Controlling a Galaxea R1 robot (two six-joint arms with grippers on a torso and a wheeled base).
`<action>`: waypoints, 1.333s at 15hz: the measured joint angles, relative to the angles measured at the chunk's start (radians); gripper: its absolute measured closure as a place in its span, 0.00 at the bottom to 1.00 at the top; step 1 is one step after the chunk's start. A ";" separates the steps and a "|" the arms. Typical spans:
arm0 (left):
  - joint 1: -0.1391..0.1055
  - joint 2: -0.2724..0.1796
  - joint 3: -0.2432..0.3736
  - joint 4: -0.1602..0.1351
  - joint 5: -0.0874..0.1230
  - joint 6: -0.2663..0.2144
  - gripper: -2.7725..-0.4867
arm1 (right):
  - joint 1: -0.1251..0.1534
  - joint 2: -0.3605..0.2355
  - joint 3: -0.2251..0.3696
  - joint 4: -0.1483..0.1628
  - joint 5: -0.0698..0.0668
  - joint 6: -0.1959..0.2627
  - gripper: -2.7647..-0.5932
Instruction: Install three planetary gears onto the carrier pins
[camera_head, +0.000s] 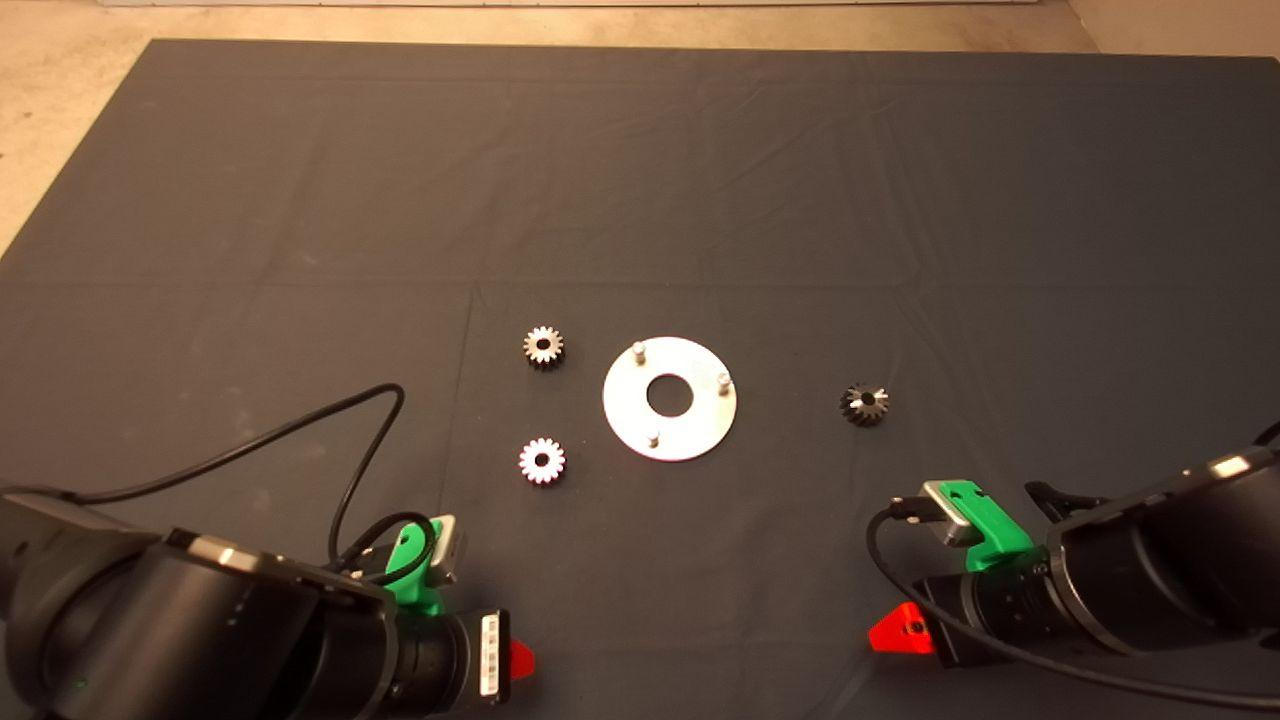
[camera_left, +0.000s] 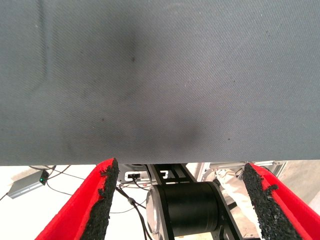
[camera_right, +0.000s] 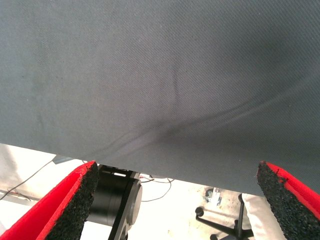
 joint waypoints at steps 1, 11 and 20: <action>0.002 0.000 0.000 0.000 0.000 0.000 0.45 | 0.000 0.000 0.000 0.000 0.000 0.000 0.19; 0.005 0.000 0.000 0.001 0.000 0.000 0.45 | 0.000 0.000 -0.004 0.000 0.000 -0.011 0.19; 0.005 0.006 0.000 0.001 0.000 0.000 0.45 | 0.106 0.000 -0.203 0.003 0.000 -0.190 0.19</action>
